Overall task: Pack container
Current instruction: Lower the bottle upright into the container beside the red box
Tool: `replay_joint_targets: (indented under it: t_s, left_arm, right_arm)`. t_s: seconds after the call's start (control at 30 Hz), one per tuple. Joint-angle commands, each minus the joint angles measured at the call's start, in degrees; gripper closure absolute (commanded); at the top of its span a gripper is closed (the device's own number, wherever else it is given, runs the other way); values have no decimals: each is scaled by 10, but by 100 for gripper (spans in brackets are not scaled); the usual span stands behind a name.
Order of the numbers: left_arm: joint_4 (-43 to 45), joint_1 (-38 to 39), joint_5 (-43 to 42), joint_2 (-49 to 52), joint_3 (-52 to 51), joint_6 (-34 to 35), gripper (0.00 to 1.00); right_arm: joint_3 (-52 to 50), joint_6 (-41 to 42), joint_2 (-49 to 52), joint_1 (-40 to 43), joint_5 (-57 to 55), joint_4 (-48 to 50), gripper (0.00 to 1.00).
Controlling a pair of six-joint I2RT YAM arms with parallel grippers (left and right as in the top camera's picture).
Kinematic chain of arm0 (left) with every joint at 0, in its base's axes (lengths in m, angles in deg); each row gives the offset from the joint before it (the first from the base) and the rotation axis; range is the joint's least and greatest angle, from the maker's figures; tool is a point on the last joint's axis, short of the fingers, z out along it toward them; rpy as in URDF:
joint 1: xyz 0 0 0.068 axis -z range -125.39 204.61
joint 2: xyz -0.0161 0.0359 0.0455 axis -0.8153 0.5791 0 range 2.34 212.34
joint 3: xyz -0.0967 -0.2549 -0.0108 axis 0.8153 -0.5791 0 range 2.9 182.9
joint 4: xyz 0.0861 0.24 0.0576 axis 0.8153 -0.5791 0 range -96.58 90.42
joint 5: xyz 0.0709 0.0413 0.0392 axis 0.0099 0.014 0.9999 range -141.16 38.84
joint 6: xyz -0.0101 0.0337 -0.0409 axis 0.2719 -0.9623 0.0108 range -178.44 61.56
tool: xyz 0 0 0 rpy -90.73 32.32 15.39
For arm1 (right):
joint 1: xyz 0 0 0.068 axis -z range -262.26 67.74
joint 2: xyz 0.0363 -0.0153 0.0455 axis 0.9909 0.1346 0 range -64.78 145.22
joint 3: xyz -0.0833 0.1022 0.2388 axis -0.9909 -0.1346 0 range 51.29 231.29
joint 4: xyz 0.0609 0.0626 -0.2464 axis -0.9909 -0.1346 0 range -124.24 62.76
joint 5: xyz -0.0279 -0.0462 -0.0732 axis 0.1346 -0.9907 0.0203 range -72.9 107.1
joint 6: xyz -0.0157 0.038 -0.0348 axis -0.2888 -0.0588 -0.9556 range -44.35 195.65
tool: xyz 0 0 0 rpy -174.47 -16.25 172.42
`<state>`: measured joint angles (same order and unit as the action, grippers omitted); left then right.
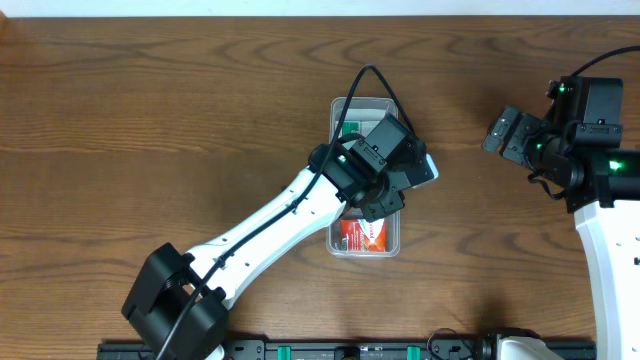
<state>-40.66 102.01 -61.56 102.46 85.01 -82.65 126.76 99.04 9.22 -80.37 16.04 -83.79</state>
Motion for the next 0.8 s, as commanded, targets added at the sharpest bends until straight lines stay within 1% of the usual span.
replay_joint_targets:
  t_s: [0.0, 0.4, 0.53, 0.7, 0.77]
  left_arm:
    - [3, -3, 12, -16, 7, 1, 78]
    - [7, -11, 5, 2, -5, 2, 79]
    - [7, -11, 3, 18, -6, 17, 80]
    - [7, -10, -35, 20, -6, 27, 80]
    - [7, -10, -36, 20, -6, 36, 80]
  right_arm:
    - [2, -3, -1, 5, -2, -1, 1]
    - [2, -3, -1, 6, -2, -1, 1]
    - [2, -3, -1, 5, -2, -1, 1]
    - [2, -3, -1, 5, -2, -1, 1]
    - [2, -3, -1, 5, -2, -1, 1]
